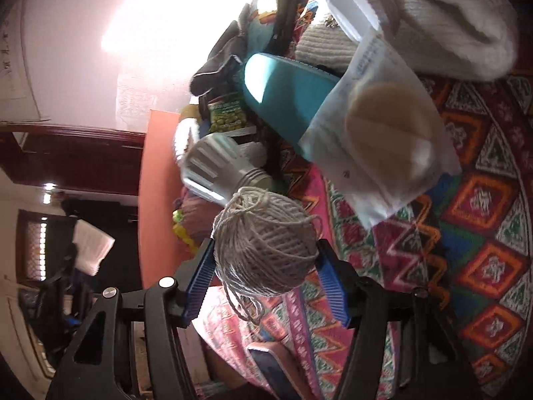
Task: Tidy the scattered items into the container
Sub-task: 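Drop the lamp holder and twine ball into the pink box with both tools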
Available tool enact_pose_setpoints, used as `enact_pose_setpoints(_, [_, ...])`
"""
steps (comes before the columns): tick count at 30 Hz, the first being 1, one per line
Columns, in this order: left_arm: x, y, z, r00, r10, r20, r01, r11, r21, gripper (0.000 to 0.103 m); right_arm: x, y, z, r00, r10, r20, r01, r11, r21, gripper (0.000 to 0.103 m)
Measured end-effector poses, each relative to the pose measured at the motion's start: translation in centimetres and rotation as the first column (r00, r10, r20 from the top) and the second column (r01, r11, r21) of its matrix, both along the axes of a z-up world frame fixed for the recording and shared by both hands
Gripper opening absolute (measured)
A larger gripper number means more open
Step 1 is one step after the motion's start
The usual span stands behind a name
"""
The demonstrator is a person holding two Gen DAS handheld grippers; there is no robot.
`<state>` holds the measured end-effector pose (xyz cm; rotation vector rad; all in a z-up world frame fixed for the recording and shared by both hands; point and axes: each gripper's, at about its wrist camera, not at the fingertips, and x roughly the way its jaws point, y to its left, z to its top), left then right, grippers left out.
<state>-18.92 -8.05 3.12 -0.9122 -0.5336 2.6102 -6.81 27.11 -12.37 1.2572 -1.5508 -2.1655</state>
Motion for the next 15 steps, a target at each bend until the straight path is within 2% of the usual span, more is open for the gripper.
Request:
enact_pose_setpoints(3, [-0.8,-2.8,-2.4,0.995,0.054,0.079,-0.058,0.997,0.047,0.005,1.2,-1.1,3.9,0.994,0.024,-0.107,-0.023,1.0,0.011,0.059])
enact_pose_setpoints(5, [-1.1,-4.0,-3.5,0.991,0.06,0.119,-0.07,0.994,0.083,0.005,1.1,-2.9,7.1,0.978,0.061,-0.199,-0.048,0.996,0.071,0.059])
enact_pose_setpoints(10, [-0.4,-4.9,-3.1,0.994,0.081,0.078,-0.086,0.994,0.069,0.005,-1.7,-10.0,13.7,0.91,0.23,-0.344,-0.15,0.958,0.243,0.059])
enact_pose_setpoints(15, [-0.5,-6.8,-2.6,0.989,0.133,0.061,-0.136,0.989,0.057,0.008,-4.4,-16.2,17.0,0.837,0.366,-0.406,-0.213,0.903,0.374,0.059])
